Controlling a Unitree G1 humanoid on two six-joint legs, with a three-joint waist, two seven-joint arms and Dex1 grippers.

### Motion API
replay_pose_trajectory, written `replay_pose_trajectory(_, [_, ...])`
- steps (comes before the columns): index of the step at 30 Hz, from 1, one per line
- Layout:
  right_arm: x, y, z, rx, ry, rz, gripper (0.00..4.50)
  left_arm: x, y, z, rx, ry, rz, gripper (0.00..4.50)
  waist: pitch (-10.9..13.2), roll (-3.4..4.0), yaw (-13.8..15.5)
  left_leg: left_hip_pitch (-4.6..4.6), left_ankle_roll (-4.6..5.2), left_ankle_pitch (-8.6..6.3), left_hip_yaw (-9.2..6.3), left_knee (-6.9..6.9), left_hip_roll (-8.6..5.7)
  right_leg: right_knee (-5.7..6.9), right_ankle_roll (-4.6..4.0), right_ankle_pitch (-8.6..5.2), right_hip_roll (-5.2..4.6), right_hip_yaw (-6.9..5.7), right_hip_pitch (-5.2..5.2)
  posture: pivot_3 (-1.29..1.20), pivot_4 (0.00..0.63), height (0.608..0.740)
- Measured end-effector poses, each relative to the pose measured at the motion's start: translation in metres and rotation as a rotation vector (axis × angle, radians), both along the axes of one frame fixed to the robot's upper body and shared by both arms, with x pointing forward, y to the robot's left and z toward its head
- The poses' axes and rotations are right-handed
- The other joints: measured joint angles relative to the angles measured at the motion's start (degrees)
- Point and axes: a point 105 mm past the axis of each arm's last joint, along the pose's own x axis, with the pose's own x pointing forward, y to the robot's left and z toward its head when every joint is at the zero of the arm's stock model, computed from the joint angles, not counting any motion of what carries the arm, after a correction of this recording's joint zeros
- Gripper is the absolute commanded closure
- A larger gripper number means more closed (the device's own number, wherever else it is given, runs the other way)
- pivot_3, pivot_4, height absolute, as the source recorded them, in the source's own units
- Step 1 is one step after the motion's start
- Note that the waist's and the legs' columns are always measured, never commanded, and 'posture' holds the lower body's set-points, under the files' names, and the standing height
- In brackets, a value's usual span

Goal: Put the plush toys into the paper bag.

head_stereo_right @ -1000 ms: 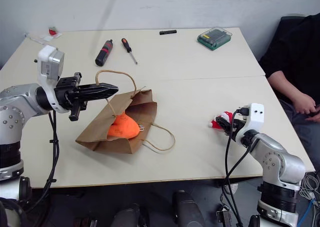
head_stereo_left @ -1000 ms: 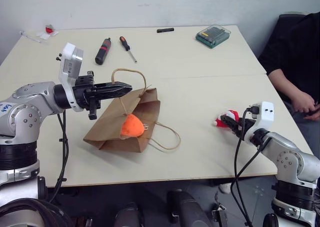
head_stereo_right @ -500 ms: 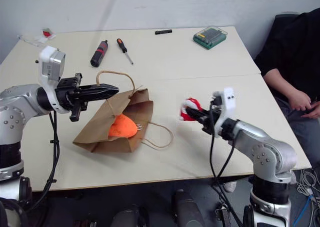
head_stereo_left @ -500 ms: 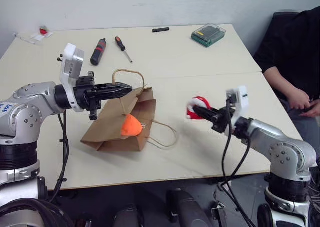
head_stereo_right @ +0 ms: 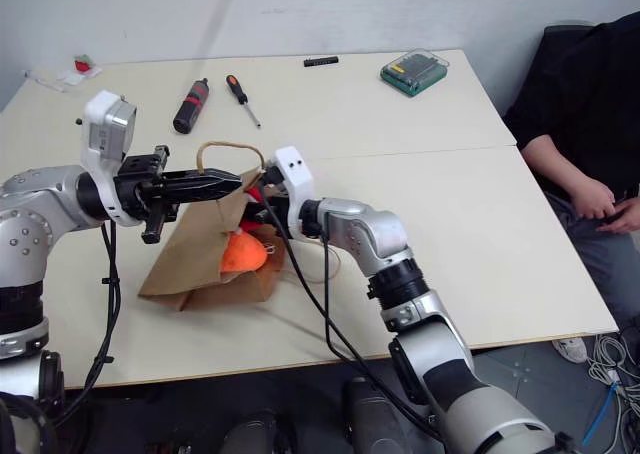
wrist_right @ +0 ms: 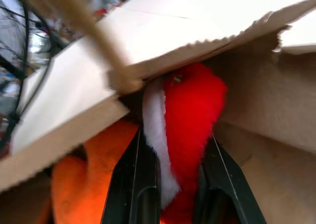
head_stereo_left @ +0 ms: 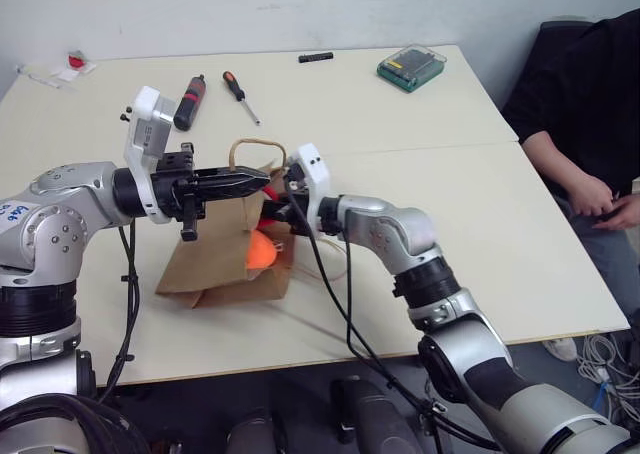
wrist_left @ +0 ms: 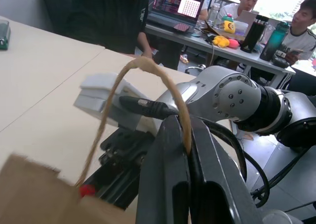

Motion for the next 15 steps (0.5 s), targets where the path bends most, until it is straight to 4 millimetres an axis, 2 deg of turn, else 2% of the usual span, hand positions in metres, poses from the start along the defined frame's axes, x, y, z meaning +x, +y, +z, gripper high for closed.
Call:
replay_pose_trajectory(6, [0.004,0.020,-0.025,-0.023,0.043,0.002,4.22,0.001,-0.009,-0.001,-0.011,-0.003,-0.023,4.50,0.00,0.00,-0.42,0.02,-0.02,0.01,0.00,-0.01,0.00,0.05,0.00,0.00,0.01,0.00,0.00,0.00,0.150,0.740])
replay_pose_trajectory(7, [0.004,0.022,-0.029,-0.025,0.049,0.006,3.51,0.002,-0.009,-0.001,-0.010,-0.003,-0.021,4.50,0.00,0.00,-0.64,0.01,-0.02,0.01,0.00,-0.01,0.01,0.04,0.00,0.00,0.01,0.00,0.00,0.00,0.150,0.740])
replay_pose_trajectory(11, [0.007,0.018,-0.031,-0.022,0.068,0.011,2.10,0.002,-0.008,0.000,-0.008,-0.010,-0.016,4.50,0.00,0.00,-1.09,0.01,-0.02,0.01,-0.05,-0.01,0.01,0.06,0.00,0.00,-0.02,-0.04,0.00,0.00,0.150,0.740])
replay_pose_trajectory(15, [0.008,0.005,-0.029,-0.030,0.077,0.023,0.73,0.002,-0.006,0.000,-0.009,-0.015,-0.009,4.50,0.00,0.00,-1.36,0.00,-0.02,0.01,-0.09,-0.01,0.01,0.06,0.00,0.00,-0.02,-0.05,0.01,0.00,0.150,0.740])
